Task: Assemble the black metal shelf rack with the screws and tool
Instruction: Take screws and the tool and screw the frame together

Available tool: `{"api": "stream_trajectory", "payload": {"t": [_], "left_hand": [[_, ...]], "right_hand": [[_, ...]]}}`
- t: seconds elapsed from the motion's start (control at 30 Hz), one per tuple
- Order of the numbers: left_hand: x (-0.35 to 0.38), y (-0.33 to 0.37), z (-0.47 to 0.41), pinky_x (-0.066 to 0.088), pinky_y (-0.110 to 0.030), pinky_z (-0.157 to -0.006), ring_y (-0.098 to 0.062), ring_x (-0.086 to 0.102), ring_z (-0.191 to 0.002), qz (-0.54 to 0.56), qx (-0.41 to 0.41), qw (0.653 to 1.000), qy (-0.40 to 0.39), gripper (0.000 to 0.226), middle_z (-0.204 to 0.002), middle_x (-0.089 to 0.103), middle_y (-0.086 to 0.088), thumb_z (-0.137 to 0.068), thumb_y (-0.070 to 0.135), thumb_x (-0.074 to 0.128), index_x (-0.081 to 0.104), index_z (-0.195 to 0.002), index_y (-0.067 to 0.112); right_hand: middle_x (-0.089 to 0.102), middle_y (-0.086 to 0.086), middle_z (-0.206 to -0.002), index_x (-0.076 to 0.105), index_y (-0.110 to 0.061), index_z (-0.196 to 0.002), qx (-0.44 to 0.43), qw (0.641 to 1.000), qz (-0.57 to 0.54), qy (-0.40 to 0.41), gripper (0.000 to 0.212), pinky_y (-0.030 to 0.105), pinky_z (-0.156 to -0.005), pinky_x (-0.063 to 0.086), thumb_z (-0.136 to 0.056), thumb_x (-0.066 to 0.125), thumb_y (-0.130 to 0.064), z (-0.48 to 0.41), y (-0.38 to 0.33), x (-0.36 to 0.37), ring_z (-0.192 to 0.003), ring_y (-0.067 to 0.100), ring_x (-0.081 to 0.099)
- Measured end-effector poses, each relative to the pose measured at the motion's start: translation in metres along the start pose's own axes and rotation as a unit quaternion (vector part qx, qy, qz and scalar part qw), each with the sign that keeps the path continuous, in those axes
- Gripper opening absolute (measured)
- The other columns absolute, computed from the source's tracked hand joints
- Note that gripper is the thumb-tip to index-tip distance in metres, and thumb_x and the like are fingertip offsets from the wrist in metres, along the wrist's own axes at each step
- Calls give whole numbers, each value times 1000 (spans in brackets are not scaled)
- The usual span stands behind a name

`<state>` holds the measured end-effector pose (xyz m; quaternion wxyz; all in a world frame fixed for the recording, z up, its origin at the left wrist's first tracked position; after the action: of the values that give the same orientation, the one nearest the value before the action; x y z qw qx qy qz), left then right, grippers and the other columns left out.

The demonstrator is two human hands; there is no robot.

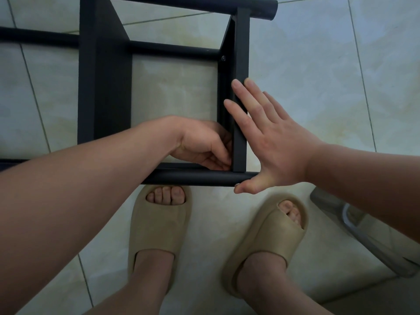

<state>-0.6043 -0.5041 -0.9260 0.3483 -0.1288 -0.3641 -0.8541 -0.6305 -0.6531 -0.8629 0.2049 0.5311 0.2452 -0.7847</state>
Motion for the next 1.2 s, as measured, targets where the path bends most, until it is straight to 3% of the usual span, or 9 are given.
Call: {"api": "stream_trajectory", "payload": {"t": [0.2, 0.33, 0.63, 0.93, 1.2], "left_hand": [[-4, 4, 1, 57, -24, -70, -17, 69, -76, -31, -57, 998, -18, 14, -89, 72, -12, -92, 2, 60, 73, -94, 6], [-4, 9, -2, 57, -23, -67, -14, 66, -67, -61, -86, 994, 1, 14, -81, 70, -9, -92, 1, 60, 73, -89, 6], [-1, 15, -5, 59, -25, -68, -17, 66, -72, -59, -85, 995, 9, 16, -91, 67, -15, -91, -7, 58, 68, -101, -1], [-1, 8, -1, 59, -24, -68, -17, 69, -74, -19, -43, 999, 6, 18, -88, 70, -13, -91, -10, 56, 69, -97, 1], [-1, 5, 0, 59, -23, -69, -16, 69, -76, 7, -62, 998, -13, 20, -88, 70, -10, -94, -8, 52, 67, -98, 3]], "right_hand": [[-3, 27, -167, 11, 2, -160, -1, 1000, -1, 3, 140, 63, -122, 16, -66, 37, -98, 0, 0, 0, -155, 44, -5], [-5, 26, -167, 8, 0, -161, -1, 1000, -3, 2, 140, 62, -122, 15, -66, 36, -99, 0, 1, 0, -155, 43, -6], [-4, 27, -167, 9, 1, -160, -6, 1000, -11, 9, 139, 63, -121, 17, -67, 37, -98, 0, 1, 1, -155, 44, -6], [-2, 28, -166, 11, 2, -160, -9, 1000, -10, 19, 139, 63, -121, 17, -67, 38, -98, 0, 1, 2, -155, 45, -3], [-2, 28, -166, 11, 1, -160, -8, 1000, -10, 20, 139, 63, -121, 17, -67, 38, -98, 0, 1, 2, -155, 45, -4]]}}
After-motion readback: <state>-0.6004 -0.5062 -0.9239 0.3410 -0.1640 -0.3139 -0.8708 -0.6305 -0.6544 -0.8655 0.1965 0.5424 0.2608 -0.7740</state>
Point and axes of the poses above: each hand's wrist, its own z-axis away from the middle knuckle, its own x-axis out of the palm, y = z × x, the point moved 3 cm from there along -z, towards the middle knuckle
